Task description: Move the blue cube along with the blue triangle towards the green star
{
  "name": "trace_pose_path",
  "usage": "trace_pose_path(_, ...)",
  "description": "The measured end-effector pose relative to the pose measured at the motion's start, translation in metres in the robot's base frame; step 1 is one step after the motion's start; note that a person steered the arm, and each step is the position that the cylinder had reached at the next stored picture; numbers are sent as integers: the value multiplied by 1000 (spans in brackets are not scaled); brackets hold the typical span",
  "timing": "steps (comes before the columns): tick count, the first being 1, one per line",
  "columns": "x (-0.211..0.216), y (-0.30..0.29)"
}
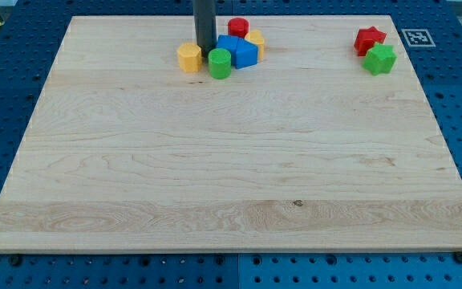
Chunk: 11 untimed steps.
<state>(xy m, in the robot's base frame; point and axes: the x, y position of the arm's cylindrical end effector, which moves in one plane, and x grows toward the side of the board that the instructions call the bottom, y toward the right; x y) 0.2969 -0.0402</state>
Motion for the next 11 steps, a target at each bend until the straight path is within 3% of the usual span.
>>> trace_pose_path(2,-40,-4)
trace_pose_path(4,1,7)
trace_pose_path(7,5,44)
trace_pose_path(11,25,141)
